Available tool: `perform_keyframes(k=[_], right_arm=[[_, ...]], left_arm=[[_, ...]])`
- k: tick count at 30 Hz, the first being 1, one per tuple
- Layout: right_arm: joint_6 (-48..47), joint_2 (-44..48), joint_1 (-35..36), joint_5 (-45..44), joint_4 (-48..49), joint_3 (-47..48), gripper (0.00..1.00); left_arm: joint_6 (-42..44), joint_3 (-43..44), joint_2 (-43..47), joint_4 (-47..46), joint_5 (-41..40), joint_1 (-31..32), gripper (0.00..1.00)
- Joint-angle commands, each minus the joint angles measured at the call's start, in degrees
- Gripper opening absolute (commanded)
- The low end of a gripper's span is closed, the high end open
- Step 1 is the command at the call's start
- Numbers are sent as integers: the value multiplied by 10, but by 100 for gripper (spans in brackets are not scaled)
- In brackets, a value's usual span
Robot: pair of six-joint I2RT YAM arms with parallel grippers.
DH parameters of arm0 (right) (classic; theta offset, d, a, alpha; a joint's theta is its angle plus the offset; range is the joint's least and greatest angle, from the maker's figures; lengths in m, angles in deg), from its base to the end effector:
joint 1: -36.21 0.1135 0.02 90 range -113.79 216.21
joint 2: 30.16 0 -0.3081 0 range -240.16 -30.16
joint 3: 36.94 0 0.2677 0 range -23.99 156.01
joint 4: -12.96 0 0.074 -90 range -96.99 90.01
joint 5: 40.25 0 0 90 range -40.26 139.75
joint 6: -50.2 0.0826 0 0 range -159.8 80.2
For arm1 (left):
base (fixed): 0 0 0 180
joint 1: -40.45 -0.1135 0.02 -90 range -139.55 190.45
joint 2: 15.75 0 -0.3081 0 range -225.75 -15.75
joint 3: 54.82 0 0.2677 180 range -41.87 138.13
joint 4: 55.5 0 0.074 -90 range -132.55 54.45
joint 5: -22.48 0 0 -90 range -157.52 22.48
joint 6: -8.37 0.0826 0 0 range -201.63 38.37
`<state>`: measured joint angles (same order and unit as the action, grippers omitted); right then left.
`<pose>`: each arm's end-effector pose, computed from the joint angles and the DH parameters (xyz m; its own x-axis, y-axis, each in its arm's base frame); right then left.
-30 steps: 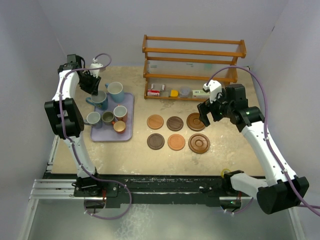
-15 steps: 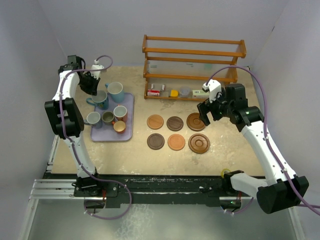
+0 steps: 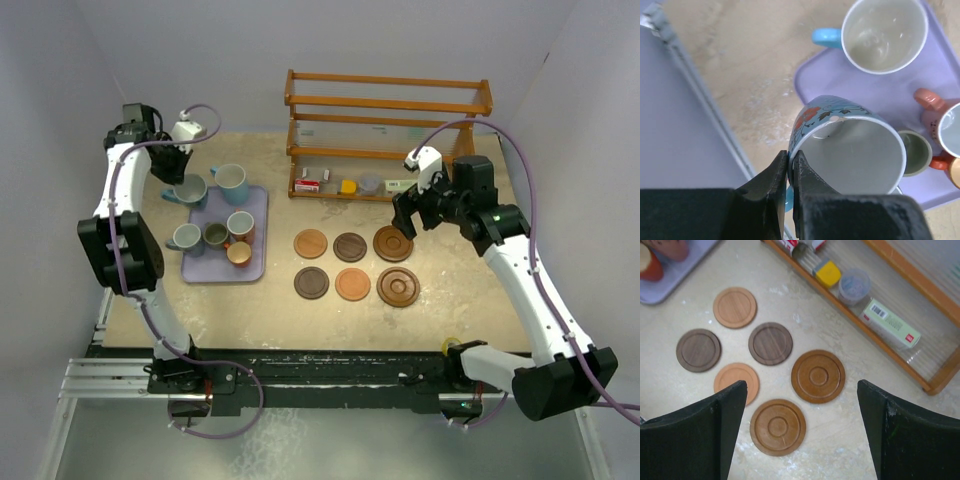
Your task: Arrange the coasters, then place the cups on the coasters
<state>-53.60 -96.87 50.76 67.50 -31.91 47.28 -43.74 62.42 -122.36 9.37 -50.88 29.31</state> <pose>0.2735 0.0970 0.4069 -0.3124 -0.3158 -0.8959 -0.5930 0.8016 -0.0758 0.4566 0.0658 0.3339 -0.6412 0.4735 -0.6039 0.4725 0.8637 0.1755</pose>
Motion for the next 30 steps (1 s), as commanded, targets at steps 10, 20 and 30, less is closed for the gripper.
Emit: perform_keyframes(k=[10,20,30], right_arm=[[126,-60,65,6,114,104,90],[223,-123,94,4,174,142,87],[291,-171,104,-45,181,142,82]], left_arm=[[-255,-15,205,-95,-130,229,3],[-381,2,125,-151,-218,407,3],[-498,5,78,-206,-269,471,3]])
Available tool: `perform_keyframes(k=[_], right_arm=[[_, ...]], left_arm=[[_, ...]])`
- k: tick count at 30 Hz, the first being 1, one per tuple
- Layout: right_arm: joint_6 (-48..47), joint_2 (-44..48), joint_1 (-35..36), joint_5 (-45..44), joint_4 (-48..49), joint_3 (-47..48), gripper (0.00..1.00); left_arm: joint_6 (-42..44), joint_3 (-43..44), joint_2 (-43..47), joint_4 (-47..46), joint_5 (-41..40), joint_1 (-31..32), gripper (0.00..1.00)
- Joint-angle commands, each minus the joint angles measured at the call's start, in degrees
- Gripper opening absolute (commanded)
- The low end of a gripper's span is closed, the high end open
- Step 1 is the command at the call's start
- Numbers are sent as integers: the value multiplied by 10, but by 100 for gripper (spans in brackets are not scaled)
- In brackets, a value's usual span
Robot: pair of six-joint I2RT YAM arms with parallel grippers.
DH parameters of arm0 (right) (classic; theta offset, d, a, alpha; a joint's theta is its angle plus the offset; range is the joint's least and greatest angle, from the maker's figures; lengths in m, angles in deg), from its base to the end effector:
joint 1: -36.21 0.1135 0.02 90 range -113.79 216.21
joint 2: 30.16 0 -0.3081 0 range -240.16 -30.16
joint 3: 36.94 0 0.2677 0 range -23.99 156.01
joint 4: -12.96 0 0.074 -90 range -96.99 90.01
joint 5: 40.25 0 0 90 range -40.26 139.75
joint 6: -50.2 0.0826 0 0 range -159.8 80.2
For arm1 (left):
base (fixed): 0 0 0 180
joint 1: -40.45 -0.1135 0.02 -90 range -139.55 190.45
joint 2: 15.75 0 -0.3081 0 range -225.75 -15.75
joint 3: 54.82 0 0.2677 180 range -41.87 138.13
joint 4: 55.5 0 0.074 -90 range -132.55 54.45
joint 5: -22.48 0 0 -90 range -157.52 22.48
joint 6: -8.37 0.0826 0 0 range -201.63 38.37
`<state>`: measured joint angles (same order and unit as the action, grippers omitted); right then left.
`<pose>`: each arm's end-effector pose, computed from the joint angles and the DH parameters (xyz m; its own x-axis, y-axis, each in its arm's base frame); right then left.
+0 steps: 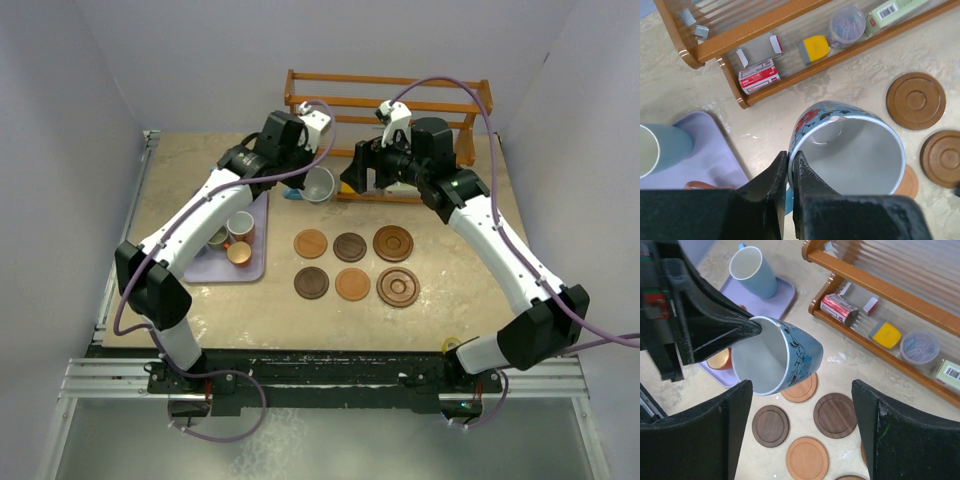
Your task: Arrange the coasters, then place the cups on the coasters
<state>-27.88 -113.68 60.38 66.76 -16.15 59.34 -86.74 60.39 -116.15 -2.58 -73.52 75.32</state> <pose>0.3488 0.1830 0.4357 -0.3851 0.0437 -0.9219 -0.5806 0.7650 0.2788 0.3801 -0.2544 0.3886 -0.5490 0.2746 -0.7894 0.4540 0.8910 -0.0058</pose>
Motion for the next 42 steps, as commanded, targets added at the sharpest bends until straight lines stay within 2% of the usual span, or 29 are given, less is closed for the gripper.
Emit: perform_keyframes(k=[1,7,12,19,24,28,32,37,42], right_arm=[[35,-8,11,-52,20,22,81],[46,-34,17,-87,7,35,77],[52,-66,21,-115,-7,55,66],[57,-104,25,-165,-41,85,43],[48,-111,28,-191,-48,89,17],[47,-110,28,-197,-69,88,0],[17,-103,26,-197,-74,83,0],[-36,-86,6,-200,-83,61,0],[-94,-55,-36,-179,-90,13,0]], left_arm=[[-74,25,16,-92,-49,16,3],[-110,11,19,-122,-79,36,3],[-125,4,16,-130,-89,47,3],[-132,-9,10,-145,-108,65,3],[-131,-23,9,-157,-113,71,3],[-120,-54,25,-196,-58,71,3],[-92,-81,40,-223,6,67,6],[-22,-109,77,-228,88,59,22],[69,-129,127,-179,153,47,40]])
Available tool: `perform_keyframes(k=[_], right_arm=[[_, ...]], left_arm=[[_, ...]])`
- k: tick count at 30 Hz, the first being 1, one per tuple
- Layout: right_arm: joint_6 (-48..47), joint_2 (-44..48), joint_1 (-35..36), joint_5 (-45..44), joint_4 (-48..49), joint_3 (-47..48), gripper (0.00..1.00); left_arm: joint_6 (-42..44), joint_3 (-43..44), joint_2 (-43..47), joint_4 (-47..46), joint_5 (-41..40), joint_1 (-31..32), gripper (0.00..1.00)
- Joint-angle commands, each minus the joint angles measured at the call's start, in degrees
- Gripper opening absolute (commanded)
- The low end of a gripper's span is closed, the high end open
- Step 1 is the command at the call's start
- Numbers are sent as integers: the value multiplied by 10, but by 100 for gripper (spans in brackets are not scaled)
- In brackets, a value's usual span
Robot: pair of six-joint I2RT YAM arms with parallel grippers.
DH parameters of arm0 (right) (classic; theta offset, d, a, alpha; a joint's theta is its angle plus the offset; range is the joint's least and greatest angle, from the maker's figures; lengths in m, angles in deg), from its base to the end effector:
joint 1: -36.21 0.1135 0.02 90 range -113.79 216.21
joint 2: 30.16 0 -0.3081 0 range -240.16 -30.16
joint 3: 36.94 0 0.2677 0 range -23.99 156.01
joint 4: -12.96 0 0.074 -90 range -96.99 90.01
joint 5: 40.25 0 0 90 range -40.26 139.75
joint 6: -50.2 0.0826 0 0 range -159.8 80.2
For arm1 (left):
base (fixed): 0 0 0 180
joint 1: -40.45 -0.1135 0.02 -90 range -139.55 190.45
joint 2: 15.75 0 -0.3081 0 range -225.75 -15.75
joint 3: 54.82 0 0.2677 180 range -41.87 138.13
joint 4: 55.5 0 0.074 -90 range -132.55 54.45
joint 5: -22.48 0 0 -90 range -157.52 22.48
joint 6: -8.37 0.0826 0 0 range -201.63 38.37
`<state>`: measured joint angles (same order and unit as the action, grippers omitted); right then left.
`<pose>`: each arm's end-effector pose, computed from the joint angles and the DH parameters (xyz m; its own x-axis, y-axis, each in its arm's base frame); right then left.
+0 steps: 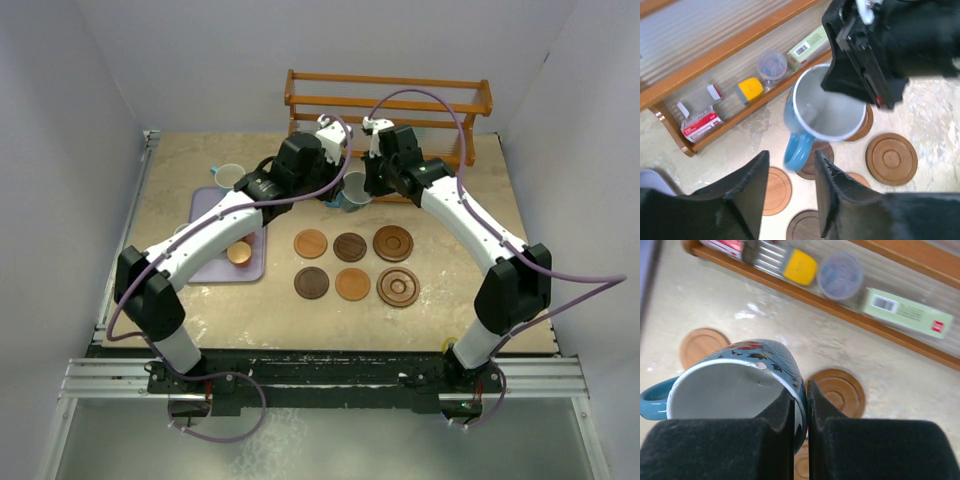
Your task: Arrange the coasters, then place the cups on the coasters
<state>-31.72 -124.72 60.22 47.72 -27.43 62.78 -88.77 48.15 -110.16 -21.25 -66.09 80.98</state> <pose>0.4022 0.1759 0.3544 -0.5752 -0.1024 -0.8116 -0.3024 0.9485 0.0946 0.3403 -0.2937 0.3927 -0.4098 0.1869 -0.8928 0.6206 0.7745 -0.1227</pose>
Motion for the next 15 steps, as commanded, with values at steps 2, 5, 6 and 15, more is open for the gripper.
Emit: perform_keyframes(k=[2,5,6,15], right_arm=[[-85,65,-53,33,19,-38,0],[-132,69,-78,72,2,-53,0],[-150,67,-81,78,-10,-53,0],[-238,29,-90,79,-64,-61,0]], left_arm=[[137,-13,90,42,110,-21,44],[194,-17,119,89,128,-37,53],[205,-21,130,96,127,-45,55],[240,-40,203,144,110,-99,71]])
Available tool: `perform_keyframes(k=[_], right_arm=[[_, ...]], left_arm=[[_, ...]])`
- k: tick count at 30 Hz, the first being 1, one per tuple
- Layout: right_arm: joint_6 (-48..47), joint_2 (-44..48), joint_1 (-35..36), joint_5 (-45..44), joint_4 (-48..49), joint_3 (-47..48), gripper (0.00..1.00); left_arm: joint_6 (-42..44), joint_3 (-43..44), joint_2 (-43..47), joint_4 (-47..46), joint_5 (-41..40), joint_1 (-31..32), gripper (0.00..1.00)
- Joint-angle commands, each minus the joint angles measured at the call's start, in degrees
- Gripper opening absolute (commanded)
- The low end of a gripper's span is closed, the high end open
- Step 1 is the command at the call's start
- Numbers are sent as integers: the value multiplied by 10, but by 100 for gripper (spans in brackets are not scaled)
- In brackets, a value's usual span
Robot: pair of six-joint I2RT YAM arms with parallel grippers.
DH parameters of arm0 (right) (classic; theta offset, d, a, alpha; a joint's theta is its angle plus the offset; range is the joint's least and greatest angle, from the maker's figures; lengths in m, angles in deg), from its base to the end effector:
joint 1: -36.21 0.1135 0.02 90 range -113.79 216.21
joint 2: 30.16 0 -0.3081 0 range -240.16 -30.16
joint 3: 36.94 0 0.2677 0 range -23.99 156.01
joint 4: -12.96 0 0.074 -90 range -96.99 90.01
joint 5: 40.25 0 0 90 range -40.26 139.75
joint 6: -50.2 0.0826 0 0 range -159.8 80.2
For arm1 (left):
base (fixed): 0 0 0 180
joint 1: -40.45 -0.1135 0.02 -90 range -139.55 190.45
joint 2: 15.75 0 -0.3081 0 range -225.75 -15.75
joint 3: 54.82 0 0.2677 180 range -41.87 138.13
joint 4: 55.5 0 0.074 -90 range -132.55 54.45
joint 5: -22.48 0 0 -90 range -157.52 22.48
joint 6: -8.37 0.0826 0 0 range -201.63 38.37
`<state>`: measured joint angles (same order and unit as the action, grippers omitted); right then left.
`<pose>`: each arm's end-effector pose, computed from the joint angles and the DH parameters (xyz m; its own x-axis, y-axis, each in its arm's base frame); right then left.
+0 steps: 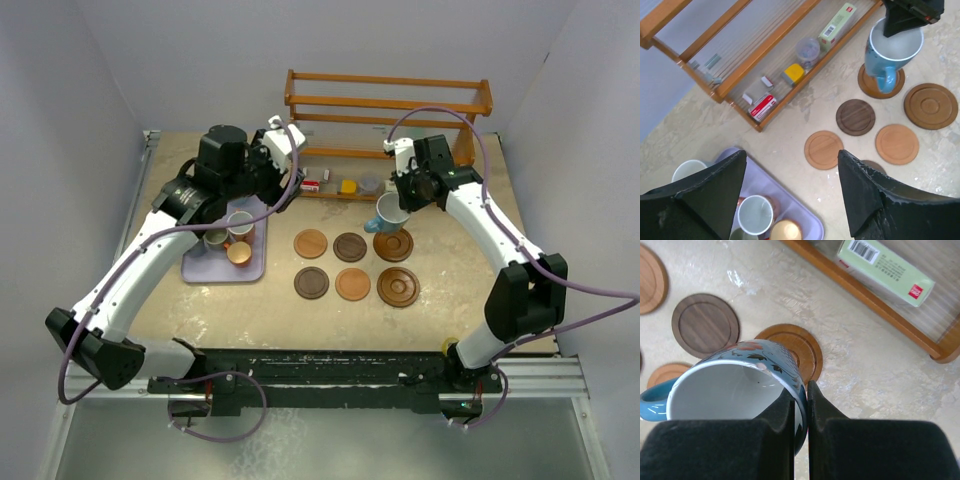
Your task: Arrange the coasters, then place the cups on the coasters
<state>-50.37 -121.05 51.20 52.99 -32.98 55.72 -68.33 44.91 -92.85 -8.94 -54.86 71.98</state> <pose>0.3896 0.1092 0.3208 -0.6071 -0.3522 -0.7123 -0.4158 0.9047 -0.0929 0.2800 -0.1930 0.4541 -0.1798 0.3736 -0.9100 0.7423 0.6586 0.1238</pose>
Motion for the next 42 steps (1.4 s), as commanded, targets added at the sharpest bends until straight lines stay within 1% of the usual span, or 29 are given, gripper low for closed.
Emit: perform_keyframes(k=[1,11,28,42], right_arm=[[-56,-15,0,26,-14,13,0],[-99,-68,-6,32,-30,28,0],[-134,-111,-27,67,-36,52,1],[-146,-117,-31,70,-27,40,5]], left_arm=[[36,-11,36,24,-8,-9,72],[37,-61,85,23,-28,-20,74],[38,-49,90,30,-43,-33,75],[37,-52,96,30,-41,-43,75]])
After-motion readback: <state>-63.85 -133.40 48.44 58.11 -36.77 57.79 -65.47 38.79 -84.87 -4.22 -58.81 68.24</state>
